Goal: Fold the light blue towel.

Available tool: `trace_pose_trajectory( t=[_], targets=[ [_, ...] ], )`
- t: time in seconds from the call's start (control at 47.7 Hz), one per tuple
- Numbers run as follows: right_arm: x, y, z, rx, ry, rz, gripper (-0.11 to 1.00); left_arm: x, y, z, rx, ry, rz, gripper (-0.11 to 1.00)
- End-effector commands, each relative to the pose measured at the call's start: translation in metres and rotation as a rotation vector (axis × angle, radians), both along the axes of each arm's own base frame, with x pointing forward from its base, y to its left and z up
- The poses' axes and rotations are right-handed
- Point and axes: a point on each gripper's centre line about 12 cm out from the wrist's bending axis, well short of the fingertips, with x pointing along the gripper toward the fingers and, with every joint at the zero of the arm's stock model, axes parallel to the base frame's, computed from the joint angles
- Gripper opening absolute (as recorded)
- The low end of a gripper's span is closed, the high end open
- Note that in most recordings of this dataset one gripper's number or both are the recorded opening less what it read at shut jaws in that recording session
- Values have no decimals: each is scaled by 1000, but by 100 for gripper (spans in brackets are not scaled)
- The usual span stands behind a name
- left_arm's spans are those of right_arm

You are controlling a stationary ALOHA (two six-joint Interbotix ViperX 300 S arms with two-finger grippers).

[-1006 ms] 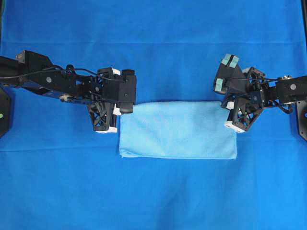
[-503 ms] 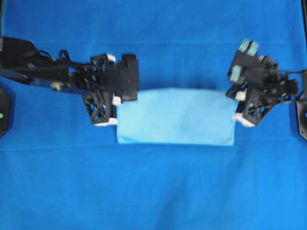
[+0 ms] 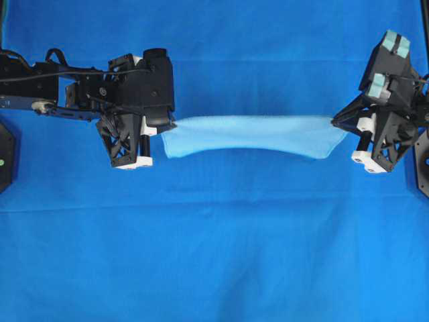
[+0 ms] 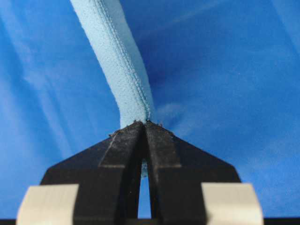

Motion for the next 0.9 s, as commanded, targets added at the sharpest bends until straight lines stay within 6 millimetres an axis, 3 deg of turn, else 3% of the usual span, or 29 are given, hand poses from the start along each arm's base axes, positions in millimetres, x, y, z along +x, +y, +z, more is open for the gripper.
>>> trace_pose_trajectory(
  t=[0.0, 0.126, 0.293, 0.587, 0.88],
  targets=[
    [5, -1, 7, -3, -17, -4, 2, 2, -4, 15, 1, -46, -9, 2],
    [8, -11, 4, -16, 1, -42, 2, 3, -14, 14, -2, -49, -35, 2],
    [20, -34, 2, -66, 6, -91, 2, 12, -43, 18, -4, -120, -113, 2],
    [64, -87, 6, -173, -46, -128, 1, 40, -98, 26, -14, -296, -248, 2],
    [109, -119, 18, -254, -111, -89, 1, 64, -125, 20, -4, -330, -315, 2]
  ],
)
